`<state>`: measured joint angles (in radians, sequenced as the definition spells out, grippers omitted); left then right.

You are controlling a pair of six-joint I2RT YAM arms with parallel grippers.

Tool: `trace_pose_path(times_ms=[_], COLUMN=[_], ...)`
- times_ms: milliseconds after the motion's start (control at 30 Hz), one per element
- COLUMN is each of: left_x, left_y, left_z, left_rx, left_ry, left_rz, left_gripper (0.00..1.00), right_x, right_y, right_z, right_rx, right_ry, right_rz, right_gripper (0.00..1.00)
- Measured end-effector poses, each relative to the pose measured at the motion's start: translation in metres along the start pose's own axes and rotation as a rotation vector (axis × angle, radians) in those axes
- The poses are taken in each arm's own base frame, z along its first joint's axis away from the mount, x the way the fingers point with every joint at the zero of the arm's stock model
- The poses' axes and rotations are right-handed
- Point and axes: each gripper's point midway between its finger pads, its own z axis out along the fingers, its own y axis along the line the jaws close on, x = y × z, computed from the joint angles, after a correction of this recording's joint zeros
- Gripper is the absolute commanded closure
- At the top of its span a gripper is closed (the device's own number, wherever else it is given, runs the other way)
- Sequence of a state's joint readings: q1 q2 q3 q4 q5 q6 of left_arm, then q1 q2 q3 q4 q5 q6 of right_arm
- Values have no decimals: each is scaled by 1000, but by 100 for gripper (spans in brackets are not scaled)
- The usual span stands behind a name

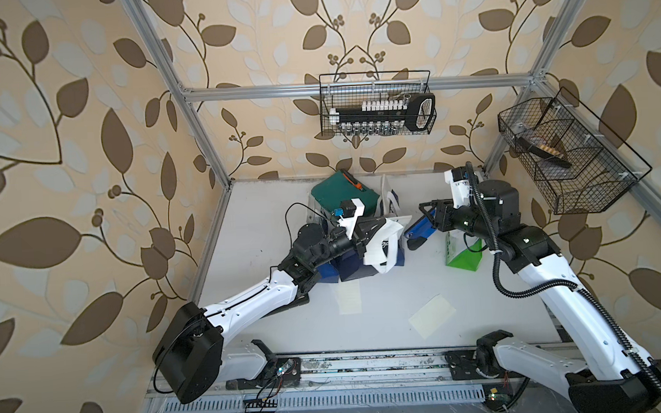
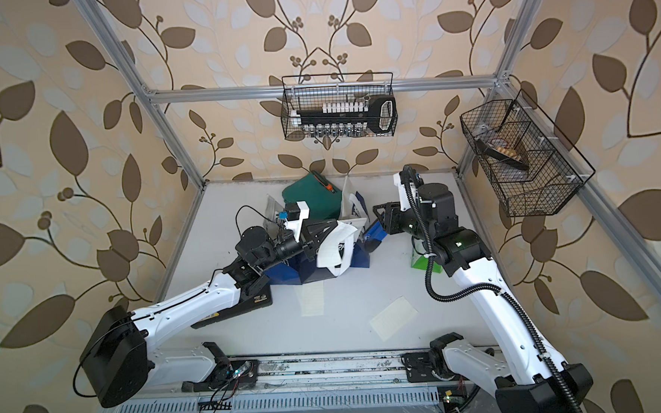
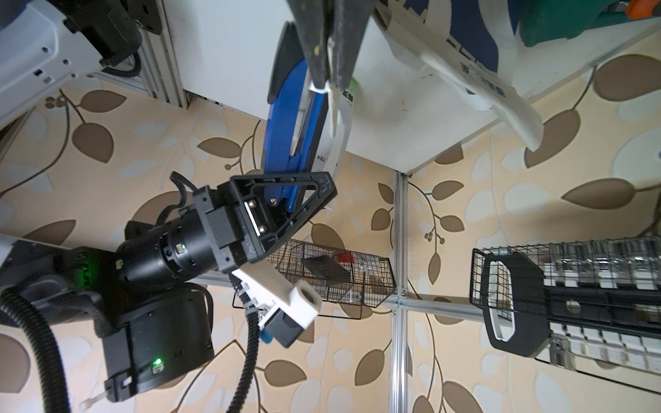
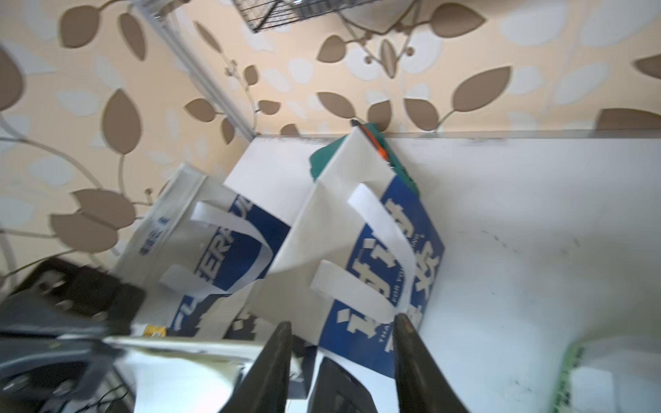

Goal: Staple the receipts to the bags
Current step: Pick up the stapler from the takeout bag, then place the takeout bag at the center of the board.

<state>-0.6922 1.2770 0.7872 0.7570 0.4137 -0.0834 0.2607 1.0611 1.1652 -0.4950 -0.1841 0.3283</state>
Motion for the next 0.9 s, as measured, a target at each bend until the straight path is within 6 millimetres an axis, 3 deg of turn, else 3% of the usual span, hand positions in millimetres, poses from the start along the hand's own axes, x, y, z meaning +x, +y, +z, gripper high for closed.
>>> trace_pose_path(times_ms=[133,400,500,600,700,767,900], left_x=[-7,-13,-25,-62,-122,-169,-232], left_y=[6,9,7,6,6,9,30], left_z=[-2,-3,-6,-15,-33,-53,-97], left_rx=[-35,-55,-56,-84,-154,-235,-447], left_ry=[-22,-45,-72,-148,-273,-373,-499], left_rz=[11,9,18,59,151,239,395], left_gripper=[100,100,100,100,100,100,100], right_x=[0,-9,-9,-9,-9,-8,-3], right_y=[-15,-3,-4,-3,-2,0,9], right_z=[-2,-3,-3,-2,-2,-2,3], right_rx=[45,-28,-26,-27,-34,-43,-85], right_ry=[-25,-60,-59,-58,-55,-50,-26], right_rz=[77,160,161,160,152,141,120], right_gripper=[95,97,96,96,96,96,95])
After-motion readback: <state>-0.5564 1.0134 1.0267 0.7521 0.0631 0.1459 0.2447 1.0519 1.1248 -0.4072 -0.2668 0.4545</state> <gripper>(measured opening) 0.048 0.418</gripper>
